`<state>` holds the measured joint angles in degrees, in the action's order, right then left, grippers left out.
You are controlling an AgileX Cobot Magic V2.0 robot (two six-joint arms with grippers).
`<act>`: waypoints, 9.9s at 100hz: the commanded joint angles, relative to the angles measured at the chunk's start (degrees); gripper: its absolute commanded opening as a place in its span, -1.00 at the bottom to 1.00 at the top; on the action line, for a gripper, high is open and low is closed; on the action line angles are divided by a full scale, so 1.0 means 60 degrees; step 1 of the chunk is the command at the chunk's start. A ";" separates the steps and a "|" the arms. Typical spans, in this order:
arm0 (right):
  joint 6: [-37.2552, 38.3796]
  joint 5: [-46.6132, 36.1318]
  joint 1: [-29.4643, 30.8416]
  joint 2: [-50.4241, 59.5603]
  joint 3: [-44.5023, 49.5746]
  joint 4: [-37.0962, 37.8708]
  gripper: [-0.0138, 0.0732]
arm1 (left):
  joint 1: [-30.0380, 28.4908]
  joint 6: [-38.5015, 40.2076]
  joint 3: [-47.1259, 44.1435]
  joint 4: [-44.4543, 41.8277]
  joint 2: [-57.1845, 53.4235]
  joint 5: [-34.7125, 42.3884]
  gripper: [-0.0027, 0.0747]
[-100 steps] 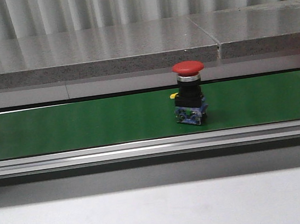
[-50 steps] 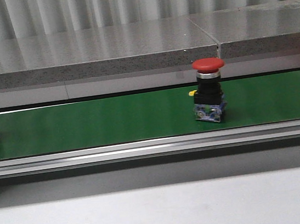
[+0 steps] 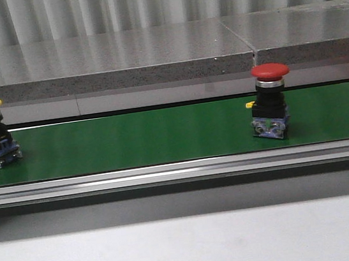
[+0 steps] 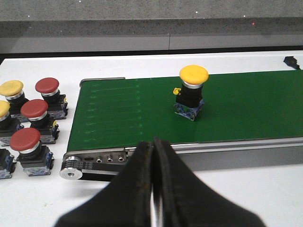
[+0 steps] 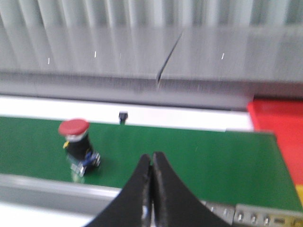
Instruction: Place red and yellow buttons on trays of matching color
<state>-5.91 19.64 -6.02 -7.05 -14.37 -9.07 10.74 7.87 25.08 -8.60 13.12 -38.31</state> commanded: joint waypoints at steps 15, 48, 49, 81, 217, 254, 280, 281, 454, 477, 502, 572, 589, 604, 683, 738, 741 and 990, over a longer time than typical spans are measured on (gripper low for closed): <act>-0.0009 0.2794 0.0000 -0.3253 -0.2562 -0.0351 -0.84 | 0.0097 0.0018 0.0220 0.0027 0.0100 0.0826 -0.99; -0.0009 0.2476 0.0000 -0.6041 -0.3788 -0.1669 -0.84 | 0.0097 0.0018 0.0220 0.0027 0.0100 0.0826 -0.99; -0.0009 0.2476 0.0000 -0.6098 -0.3788 -0.1699 -0.84 | 0.0097 0.0018 0.0220 0.0027 0.0100 0.0826 -0.99; -0.0089 0.2640 0.0000 -0.6812 -0.3788 -0.1764 -0.29 | 0.0097 0.0018 0.0220 0.0027 0.0100 0.0826 -0.99; -0.0253 0.2778 0.0053 -1.2626 -0.7255 0.0203 0.42 | 0.0097 0.0018 0.0220 0.0027 0.0100 0.0826 -0.99; -0.0007 0.4320 0.0503 -1.2709 -0.8730 0.0554 -0.34 | 0.0097 0.0018 0.0220 0.0027 0.0100 0.0826 -0.99; -0.0007 0.4126 0.2788 -1.2750 -0.9790 0.0360 -0.34 | 0.0097 0.0018 0.0220 0.0027 0.0100 0.0826 -0.99; -0.0007 0.4061 0.2923 -1.2791 -0.9840 0.0289 -0.34 | 0.0097 0.0018 0.0220 0.0027 0.0100 0.0826 -0.99; -0.0007 0.2147 0.5497 -1.6081 -1.1781 -0.0696 0.78 | 0.0097 0.0018 0.0220 0.0027 0.0100 0.0826 -0.99; -0.0254 0.2541 0.5230 -1.4551 -1.1750 -0.0696 0.78 | 0.0097 0.0018 0.0220 0.0027 0.0100 0.0826 -0.99; -0.0809 0.4362 0.4217 -1.3261 -1.1727 -0.0696 0.78 | 0.0097 0.0018 0.0220 0.0027 0.0100 0.0826 -0.99; -0.2843 0.4806 0.0637 -1.1695 -0.7915 -0.1020 0.78 | 0.0097 0.0018 0.0220 0.0027 0.0100 0.0826 -0.99; -0.4319 0.4693 -0.0034 -1.1762 -0.7865 -0.2067 0.78 | 0.0097 0.0018 0.0220 0.0027 0.0100 0.0826 -0.99; -0.4596 0.4164 -0.0260 -1.2081 -0.7865 -0.2948 0.78 | 0.0097 0.0018 0.0220 0.0027 0.0100 0.0826 -0.99; -0.4994 0.2549 -0.0290 -1.3522 -0.7875 -0.3353 0.16 | 0.0097 0.0018 0.0220 0.0027 0.0100 0.0826 -0.99; -0.4063 0.2996 0.0214 -1.2392 -0.7893 -0.2678 -0.41 | 0.0097 0.0018 0.0220 0.0027 0.0100 0.0826 -0.99; -0.3859 0.3039 0.0353 -1.2246 -0.7893 -0.2537 -0.41 | 0.0097 0.0018 0.0220 0.0027 0.0100 0.0826 -0.99; -0.0216 0.0504 0.6764 -1.3346 -0.6205 -0.1588 0.61 | 0.0097 0.0018 0.0220 0.0027 0.0100 0.0826 -0.99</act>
<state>-7.20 25.44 34.24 -91.60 -50.36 -16.86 10.74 7.87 25.08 -8.60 13.06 -38.09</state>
